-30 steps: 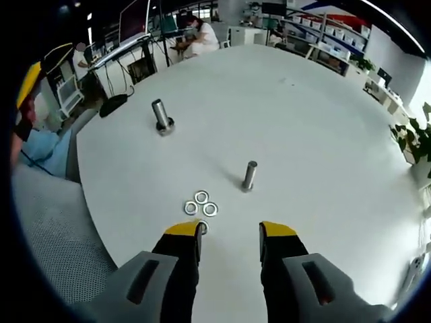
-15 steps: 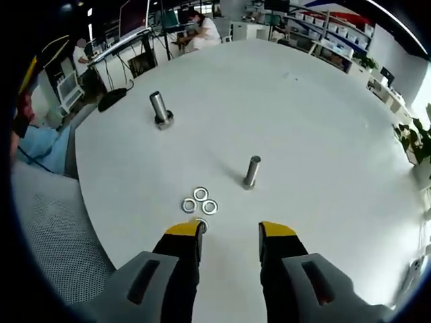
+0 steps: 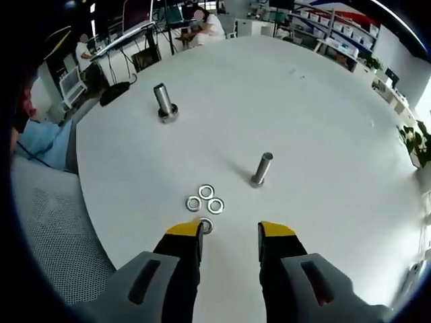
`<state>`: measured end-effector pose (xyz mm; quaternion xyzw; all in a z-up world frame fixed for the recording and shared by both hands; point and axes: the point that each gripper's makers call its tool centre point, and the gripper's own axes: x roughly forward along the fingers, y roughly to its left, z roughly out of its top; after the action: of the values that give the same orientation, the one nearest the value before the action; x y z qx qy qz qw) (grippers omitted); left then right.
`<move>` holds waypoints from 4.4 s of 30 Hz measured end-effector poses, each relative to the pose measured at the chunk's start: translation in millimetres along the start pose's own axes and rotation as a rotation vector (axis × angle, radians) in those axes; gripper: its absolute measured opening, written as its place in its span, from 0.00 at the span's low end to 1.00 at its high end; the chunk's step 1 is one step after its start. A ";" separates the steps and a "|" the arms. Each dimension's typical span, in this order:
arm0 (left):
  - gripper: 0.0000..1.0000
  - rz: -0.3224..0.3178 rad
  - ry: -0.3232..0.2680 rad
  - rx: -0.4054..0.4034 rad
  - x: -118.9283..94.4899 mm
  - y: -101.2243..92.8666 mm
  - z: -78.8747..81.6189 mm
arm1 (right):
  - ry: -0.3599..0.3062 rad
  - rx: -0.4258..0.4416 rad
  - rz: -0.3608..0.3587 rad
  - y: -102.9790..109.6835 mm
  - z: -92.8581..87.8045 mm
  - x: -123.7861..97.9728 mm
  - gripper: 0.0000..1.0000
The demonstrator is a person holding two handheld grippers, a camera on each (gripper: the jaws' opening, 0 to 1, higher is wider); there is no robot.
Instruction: Place the washer onto the threaded stud by aligning its center hole with the stud, sliding it down to the base, and recovering from edge contact or off-axis alignment until the washer reaches the visible bottom stop.
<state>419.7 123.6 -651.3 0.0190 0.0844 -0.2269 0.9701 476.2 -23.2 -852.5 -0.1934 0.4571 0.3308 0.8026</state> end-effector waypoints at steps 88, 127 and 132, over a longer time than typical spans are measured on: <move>0.30 0.011 0.032 0.012 0.3 2.9 -6.1 | 0.199 -0.288 0.134 28.3 -10.8 20.9 0.13; 0.29 0.013 0.038 0.009 1.0 3.0 -7.3 | 0.173 -0.266 0.083 -9.9 5.6 -8.0 0.13; 0.29 0.016 0.038 0.007 0.7 3.8 -7.7 | 0.167 -0.265 0.071 -17.9 12.5 -11.6 0.13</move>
<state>420.8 127.3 -659.0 0.0276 0.1020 -0.2191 0.9700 492.2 -32.4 -836.0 -0.3083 0.4812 0.3990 0.7171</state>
